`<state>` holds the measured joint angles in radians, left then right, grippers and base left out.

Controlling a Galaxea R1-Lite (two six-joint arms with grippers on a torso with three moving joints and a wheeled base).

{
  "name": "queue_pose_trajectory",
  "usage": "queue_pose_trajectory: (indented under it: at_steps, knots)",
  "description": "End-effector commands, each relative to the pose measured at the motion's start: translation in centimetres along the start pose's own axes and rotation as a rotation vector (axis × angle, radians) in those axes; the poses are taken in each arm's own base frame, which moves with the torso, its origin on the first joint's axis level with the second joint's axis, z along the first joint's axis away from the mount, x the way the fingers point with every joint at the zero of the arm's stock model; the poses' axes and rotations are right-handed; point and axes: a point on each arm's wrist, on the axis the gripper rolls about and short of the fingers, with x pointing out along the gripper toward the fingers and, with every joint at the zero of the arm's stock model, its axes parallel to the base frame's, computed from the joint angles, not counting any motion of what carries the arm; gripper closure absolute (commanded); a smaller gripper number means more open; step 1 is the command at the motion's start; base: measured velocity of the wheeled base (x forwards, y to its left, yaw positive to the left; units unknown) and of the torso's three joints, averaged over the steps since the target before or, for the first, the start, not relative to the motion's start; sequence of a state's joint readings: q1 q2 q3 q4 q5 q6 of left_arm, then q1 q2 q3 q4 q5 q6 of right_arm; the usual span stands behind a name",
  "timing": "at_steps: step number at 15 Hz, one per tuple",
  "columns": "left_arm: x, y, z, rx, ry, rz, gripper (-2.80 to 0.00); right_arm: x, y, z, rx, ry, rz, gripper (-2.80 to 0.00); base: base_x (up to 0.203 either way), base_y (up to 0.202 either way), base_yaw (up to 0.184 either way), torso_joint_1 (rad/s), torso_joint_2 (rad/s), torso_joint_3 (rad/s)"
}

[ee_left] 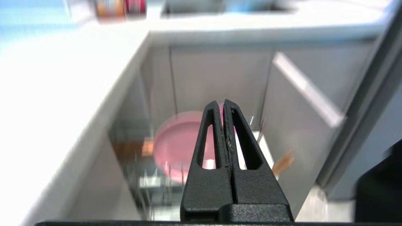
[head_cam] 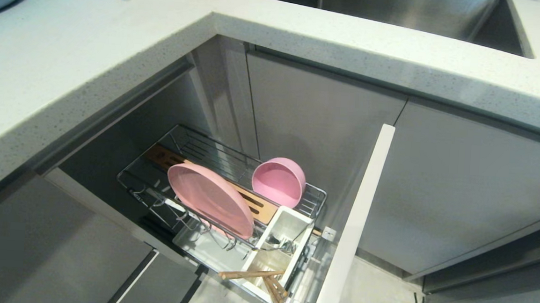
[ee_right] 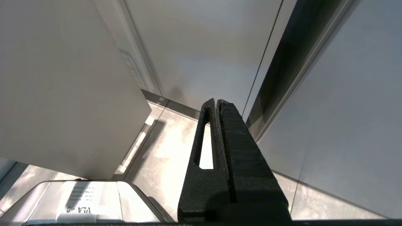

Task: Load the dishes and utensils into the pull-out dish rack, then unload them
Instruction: Take the plate out of the cupboard

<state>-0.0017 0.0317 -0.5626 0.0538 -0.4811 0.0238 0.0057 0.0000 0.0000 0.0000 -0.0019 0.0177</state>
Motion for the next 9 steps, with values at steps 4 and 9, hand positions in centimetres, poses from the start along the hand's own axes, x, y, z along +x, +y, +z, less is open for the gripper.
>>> queue_pose_trajectory:
  at_steps: [4,9]
  knots:
    - [4.0,1.4,10.8,0.014,-0.098,0.145,0.00,0.0,0.0,0.0,0.000,0.001,-0.001,0.00,0.000,0.000,0.000,0.000,0.00,0.000]
    - [11.1,5.1,16.4,0.001,-0.102,0.337,0.00,0.0,0.0,0.0,0.000,0.000,0.001,0.00,0.000,0.000,0.000,0.000,0.00,0.000]
